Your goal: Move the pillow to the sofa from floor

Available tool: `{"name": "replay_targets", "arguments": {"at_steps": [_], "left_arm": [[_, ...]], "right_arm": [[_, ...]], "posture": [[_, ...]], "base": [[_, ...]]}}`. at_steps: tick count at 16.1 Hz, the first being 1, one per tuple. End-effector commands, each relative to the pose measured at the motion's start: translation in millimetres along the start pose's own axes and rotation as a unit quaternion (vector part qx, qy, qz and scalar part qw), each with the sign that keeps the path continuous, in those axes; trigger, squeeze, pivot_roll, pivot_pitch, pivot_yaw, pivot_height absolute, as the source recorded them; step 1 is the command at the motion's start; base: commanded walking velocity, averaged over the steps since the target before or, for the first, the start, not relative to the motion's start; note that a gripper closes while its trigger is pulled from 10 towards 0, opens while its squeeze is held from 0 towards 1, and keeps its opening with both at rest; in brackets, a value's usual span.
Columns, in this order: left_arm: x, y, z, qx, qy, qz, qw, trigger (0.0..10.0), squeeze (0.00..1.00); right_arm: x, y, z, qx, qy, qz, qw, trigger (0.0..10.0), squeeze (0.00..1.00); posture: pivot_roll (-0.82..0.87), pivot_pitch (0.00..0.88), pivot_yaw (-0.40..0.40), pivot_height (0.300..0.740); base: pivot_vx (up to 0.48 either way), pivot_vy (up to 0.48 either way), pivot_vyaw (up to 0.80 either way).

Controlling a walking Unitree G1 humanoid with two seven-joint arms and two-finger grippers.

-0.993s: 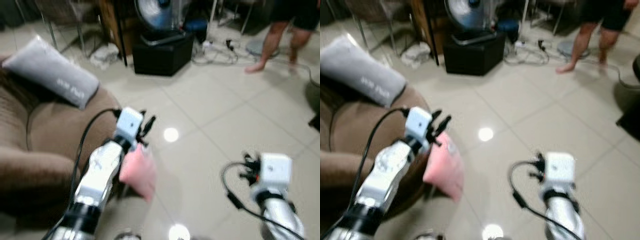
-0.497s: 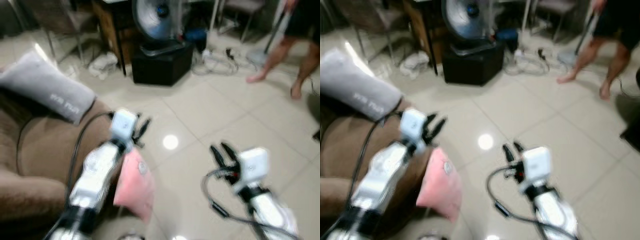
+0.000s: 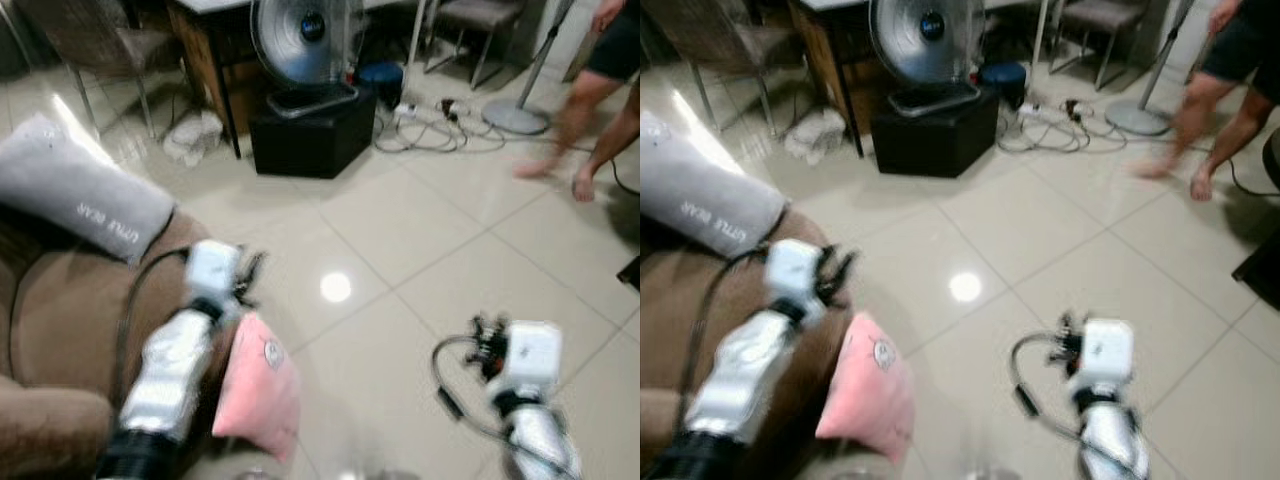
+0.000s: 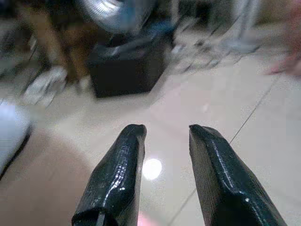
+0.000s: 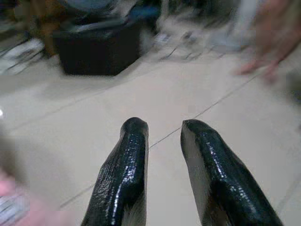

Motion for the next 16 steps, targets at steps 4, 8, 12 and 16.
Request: {"name": "replay_targets", "arguments": {"at_steps": [4, 8, 12, 16], "left_arm": [[10.4, -4, 5.5, 0.003, -0.038, 0.003, 0.999, 10.0, 0.00], [14.5, 3, 0.3, 0.021, -0.045, -0.010, 0.999, 10.0, 0.00], [13.0, 0, -1.8, 0.022, -0.047, -0.018, 0.998, 10.0, 0.00], [12.9, -7, -3.9, 0.014, -0.052, -0.019, 0.998, 10.0, 0.00]], "right_arm": [[-11.6, 13, 5.4, 0.048, 0.051, 0.003, 0.998, 10.0, 0.00], [-26.5, 20, 0.5, 0.060, 0.105, 0.012, 0.993, 10.0, 0.00], [-25.5, 18, -3.8, 0.054, 0.108, 0.023, 0.992, 10.0, 0.00], [-17.9, 11, -0.2, 0.034, 0.091, 0.011, 0.995, 10.0, 0.00]], "posture": [[-0.06, 0.067, 0.020, 0.740], [-0.06, 0.069, 0.017, 0.740], [-0.05, 0.074, 0.014, 0.740], [-0.06, 0.076, 0.017, 0.740]], "base": [[0.000, 0.000, 0.00], [0.203, 0.000, 0.72], [0.351, 0.000, 0.80], [0.256, 0.000, 0.00]]}}
Point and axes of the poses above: a point about 5 cm out from each wrist's last joint towards the gripper, its own z axis pointing back from the gripper into the wrist, its own y axis along the axis of the wrist's last joint, x = y × z, the point moved 3 cm from there along -z, pointing out of the wrist towards the gripper, and after that the axes turned 2 degrees about z, right-handed, at the moved point
